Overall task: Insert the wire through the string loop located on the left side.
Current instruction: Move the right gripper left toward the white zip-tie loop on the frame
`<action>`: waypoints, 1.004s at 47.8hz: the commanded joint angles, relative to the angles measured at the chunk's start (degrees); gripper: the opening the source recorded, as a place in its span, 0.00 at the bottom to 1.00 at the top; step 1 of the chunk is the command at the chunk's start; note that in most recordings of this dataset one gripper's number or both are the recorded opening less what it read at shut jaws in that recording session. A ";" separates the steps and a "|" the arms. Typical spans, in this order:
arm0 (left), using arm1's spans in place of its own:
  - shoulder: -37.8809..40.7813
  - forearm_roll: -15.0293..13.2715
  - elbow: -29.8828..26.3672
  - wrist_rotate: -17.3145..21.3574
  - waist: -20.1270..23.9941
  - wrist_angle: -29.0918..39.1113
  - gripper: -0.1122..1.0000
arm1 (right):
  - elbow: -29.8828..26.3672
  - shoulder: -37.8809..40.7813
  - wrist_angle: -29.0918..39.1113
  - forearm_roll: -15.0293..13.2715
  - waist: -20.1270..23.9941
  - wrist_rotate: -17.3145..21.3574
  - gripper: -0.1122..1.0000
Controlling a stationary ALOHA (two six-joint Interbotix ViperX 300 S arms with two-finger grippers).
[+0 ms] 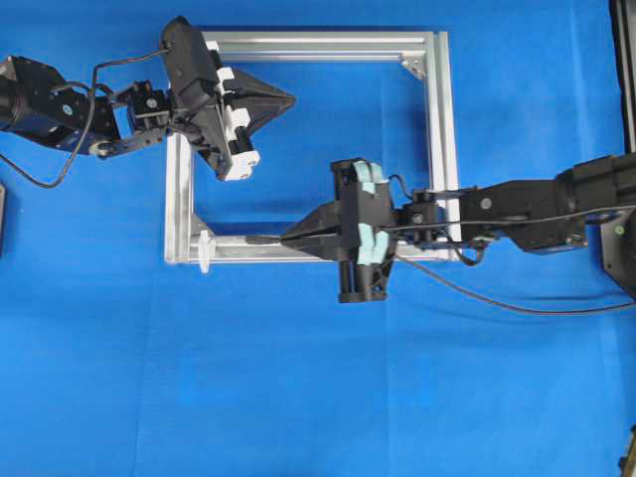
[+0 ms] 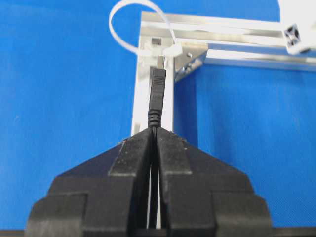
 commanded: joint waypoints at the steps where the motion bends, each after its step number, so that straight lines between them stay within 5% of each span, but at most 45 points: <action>1: -2.20 0.18 -0.53 -0.09 0.09 -0.35 0.10 | -2.20 -0.09 0.26 -0.09 0.09 -0.09 0.10; 48: -2.20 0.18 -0.70 -0.09 0.09 -0.35 0.10 | -6.24 2.99 1.32 -0.18 0.09 -0.09 0.10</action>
